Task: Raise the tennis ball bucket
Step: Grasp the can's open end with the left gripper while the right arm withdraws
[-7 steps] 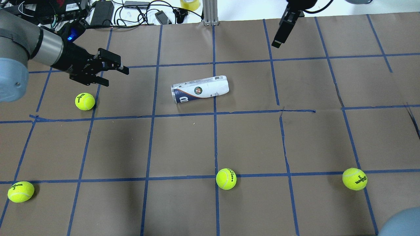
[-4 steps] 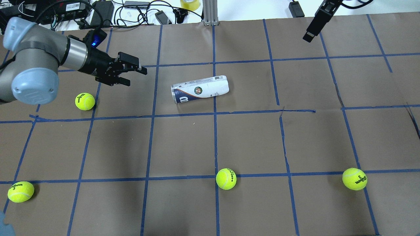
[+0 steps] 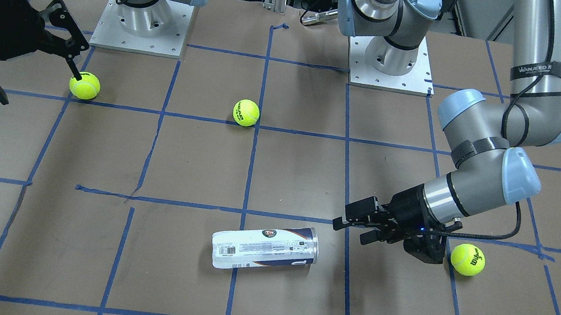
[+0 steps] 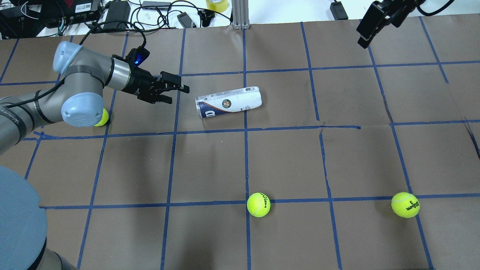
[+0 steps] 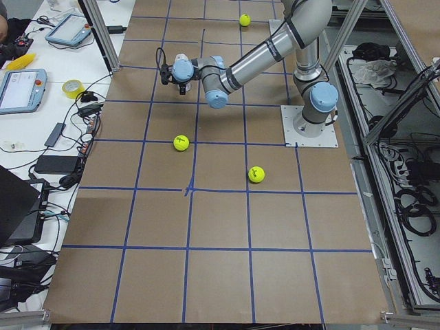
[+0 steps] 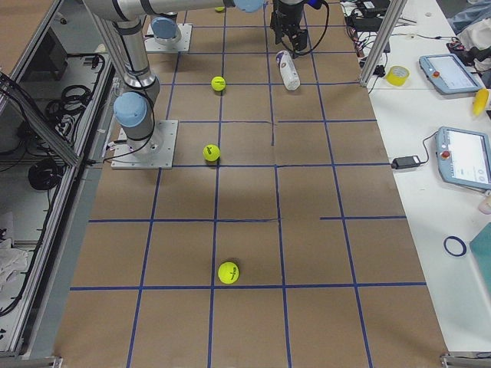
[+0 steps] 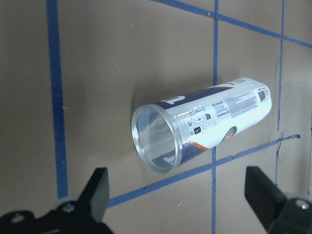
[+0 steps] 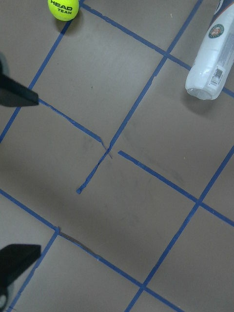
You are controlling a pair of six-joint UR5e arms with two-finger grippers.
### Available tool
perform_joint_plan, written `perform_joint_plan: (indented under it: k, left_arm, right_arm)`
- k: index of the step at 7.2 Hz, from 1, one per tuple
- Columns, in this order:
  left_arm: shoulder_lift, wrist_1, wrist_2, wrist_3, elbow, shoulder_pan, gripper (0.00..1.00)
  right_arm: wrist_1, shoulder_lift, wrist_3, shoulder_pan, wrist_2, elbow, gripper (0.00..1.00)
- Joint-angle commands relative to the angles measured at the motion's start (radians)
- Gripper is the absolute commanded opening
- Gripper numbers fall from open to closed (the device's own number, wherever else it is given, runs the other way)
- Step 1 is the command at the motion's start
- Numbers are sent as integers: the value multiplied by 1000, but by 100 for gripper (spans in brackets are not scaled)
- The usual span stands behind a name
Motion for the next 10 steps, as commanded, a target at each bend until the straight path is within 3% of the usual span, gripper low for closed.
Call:
perform_joint_plan:
  k: [1, 4, 6, 7, 8, 9, 10]
  left_arm:
    - [-69, 16, -80, -2, -2, -25, 100]
    - [-119, 16, -187, -2, -2, -40, 100]
    - [-140, 18, -189, -18, 3, -51, 95]
    - [-143, 18, -181, -24, 6, -78, 67]
    - [-143, 19, -175, -137, 19, -94, 22]
    - [-140, 21, -175, -244, 44, -107, 0]
    - [-129, 21, -177, -318, 71, -115, 0]
  right_arm:
    - [7, -13, 306, 68, -51, 11, 100]
    - [7, -77, 487, 74, -51, 94, 100]
    - [4, -117, 555, 74, -40, 142, 100]
    - [5, -116, 554, 74, -38, 143, 100]
    - [4, -117, 555, 74, -37, 146, 100]
    - [5, -119, 564, 74, -40, 148, 100]
    - [1, -120, 596, 74, -43, 148, 100]
